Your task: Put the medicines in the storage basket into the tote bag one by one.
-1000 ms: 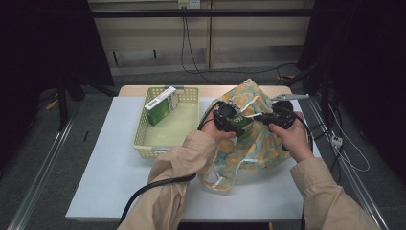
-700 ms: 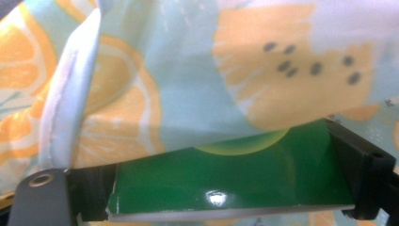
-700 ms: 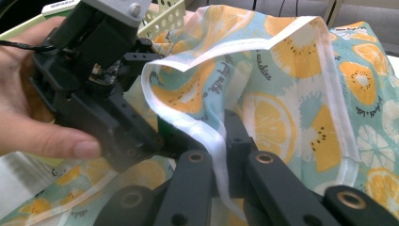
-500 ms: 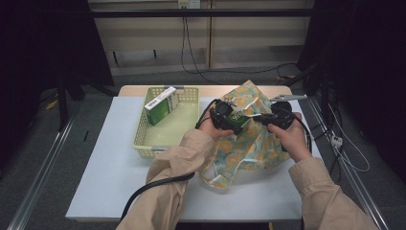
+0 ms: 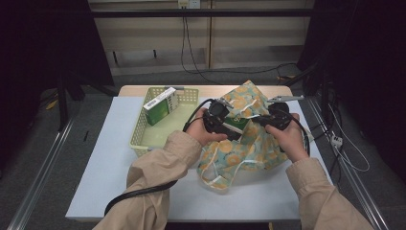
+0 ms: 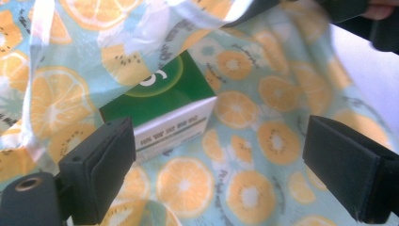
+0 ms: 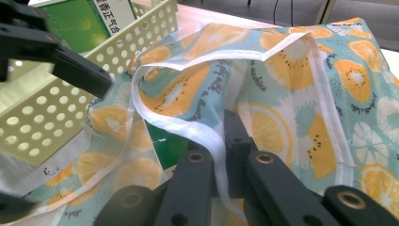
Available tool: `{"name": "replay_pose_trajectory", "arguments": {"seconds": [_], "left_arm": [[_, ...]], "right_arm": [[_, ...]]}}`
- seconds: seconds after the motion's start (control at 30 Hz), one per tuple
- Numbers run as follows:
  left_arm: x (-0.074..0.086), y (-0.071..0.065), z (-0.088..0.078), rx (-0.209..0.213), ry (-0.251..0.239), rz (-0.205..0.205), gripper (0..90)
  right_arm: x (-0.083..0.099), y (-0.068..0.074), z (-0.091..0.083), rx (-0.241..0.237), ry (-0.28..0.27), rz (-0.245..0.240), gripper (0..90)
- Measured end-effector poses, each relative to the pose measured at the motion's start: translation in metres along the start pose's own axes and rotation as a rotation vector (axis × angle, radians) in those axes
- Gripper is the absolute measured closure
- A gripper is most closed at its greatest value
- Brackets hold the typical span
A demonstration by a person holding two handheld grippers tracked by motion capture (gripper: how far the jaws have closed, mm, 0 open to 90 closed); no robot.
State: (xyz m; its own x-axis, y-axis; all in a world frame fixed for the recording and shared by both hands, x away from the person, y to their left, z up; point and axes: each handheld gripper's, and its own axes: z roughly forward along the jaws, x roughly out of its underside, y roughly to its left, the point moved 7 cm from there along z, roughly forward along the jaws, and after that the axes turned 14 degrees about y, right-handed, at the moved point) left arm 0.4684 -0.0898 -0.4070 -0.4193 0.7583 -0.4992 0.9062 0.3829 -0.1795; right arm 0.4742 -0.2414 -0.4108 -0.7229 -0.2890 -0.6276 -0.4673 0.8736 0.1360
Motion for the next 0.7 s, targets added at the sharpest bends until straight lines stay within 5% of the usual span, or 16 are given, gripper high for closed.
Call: {"name": "replay_pose_trajectory", "arguments": {"seconds": [0.23, 0.4, 0.7], "left_arm": [[0.022, 0.012, -0.032, -0.033, -0.009, 0.030, 8.2], [0.041, 0.038, -0.048, -0.066, -0.016, -0.029, 6.1], [0.067, 0.081, -0.067, -0.123, -0.026, -0.074, 6.5]], "right_arm": [[0.001, 0.001, -0.002, 0.002, -0.002, 0.001, 90.0], [0.001, 0.000, 0.000, 0.000, 0.000, 0.001, 90.0], [0.001, -0.001, 0.001, 0.003, 0.002, 0.002, 90.0]]}}
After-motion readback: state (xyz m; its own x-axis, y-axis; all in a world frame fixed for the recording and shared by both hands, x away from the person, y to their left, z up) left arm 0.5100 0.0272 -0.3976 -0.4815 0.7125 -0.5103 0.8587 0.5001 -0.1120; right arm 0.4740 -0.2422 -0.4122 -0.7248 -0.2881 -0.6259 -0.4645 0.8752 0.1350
